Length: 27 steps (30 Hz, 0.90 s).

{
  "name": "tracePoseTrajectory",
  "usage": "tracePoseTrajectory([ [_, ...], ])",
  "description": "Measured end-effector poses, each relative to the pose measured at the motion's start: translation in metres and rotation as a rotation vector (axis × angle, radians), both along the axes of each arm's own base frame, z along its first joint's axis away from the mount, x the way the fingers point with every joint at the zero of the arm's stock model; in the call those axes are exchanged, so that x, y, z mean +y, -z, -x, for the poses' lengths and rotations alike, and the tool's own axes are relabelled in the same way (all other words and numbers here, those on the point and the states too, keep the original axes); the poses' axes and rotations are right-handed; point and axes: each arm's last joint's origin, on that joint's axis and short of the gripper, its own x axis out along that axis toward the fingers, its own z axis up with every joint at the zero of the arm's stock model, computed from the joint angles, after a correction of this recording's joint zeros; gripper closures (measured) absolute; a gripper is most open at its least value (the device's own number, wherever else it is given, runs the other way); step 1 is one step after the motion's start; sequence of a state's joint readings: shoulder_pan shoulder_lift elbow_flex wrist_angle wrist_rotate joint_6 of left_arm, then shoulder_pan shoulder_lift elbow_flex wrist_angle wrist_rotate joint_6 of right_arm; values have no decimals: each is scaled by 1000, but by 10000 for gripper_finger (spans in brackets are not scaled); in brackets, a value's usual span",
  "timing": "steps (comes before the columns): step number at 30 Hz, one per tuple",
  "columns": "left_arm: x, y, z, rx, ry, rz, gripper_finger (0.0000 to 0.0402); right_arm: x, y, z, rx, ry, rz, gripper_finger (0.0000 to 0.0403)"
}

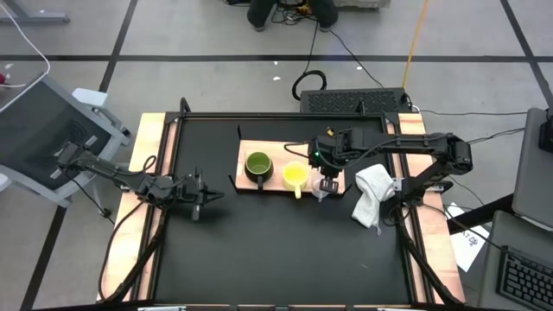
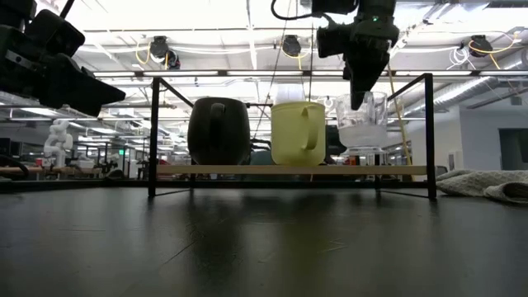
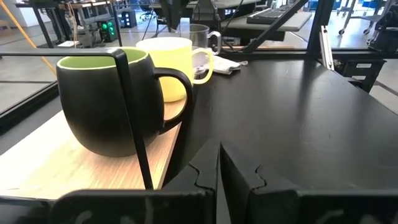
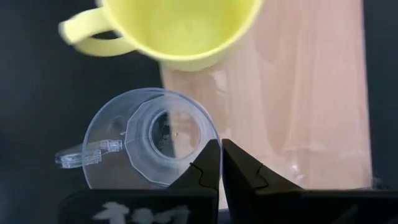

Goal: Stack small to large cups/mugs on shelf
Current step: Put the transparent mug on the shelf

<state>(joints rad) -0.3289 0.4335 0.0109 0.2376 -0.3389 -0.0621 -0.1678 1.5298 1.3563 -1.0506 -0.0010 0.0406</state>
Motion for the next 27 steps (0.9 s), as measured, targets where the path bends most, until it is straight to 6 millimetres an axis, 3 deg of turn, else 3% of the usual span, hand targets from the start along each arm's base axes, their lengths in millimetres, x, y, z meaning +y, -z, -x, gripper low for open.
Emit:
tracePoseTrajectory([
  [12, 0, -1, 0, -6, -1, 6, 382, -27, 11, 7, 2, 27, 21, 403],
  [27, 0, -1, 0, -6, 1, -2, 382, -35, 24, 10, -12, 46, 22, 403],
])
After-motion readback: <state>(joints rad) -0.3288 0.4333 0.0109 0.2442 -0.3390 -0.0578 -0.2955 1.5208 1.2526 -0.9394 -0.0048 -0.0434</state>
